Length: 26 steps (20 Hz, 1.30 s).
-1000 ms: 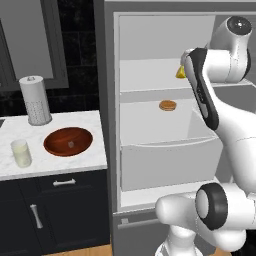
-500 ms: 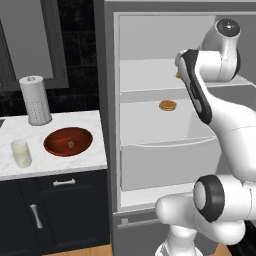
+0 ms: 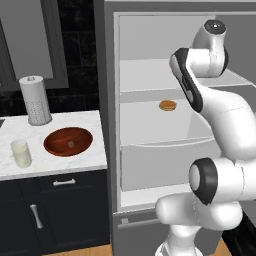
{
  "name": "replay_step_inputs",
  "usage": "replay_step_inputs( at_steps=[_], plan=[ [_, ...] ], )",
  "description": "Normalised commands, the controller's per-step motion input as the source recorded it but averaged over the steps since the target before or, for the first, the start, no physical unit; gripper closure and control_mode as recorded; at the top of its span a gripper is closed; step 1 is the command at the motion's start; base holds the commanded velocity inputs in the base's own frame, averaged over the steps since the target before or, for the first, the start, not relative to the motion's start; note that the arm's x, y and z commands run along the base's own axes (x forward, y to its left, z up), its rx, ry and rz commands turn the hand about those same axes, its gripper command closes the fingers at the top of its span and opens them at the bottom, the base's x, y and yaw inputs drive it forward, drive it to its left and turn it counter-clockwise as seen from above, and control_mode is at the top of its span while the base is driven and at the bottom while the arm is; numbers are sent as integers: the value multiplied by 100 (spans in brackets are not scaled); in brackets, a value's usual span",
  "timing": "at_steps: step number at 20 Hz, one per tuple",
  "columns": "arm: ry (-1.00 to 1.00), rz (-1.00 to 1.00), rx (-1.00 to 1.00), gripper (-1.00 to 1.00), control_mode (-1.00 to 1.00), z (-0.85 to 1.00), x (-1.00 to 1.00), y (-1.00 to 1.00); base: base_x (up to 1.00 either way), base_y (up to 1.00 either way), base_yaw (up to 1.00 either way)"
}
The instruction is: Grab a lemon wedge from the fridge and one ice cube from the ice bowl, and put them in the glass of lemonade.
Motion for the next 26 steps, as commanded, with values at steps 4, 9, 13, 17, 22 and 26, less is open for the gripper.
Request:
replay_step_inputs(
  at_steps=[4,9,13,17,22,26],
  plan=[
    [9,0,0,-100,-100,-18,44,0,0,0,0],
    [1,0,0,-100,-100,-13,25,0,0,0,0],
    [0,0,0,-100,-100,-24,21,0,0,0,0],
    [0,0,0,-100,-100,-27,21,0,0,0,0],
    [0,0,0,-100,-100,-6,29,0,0,0,0],
    [0,0,0,-100,-100,0,15,-4,0,0,0]
  ],
)
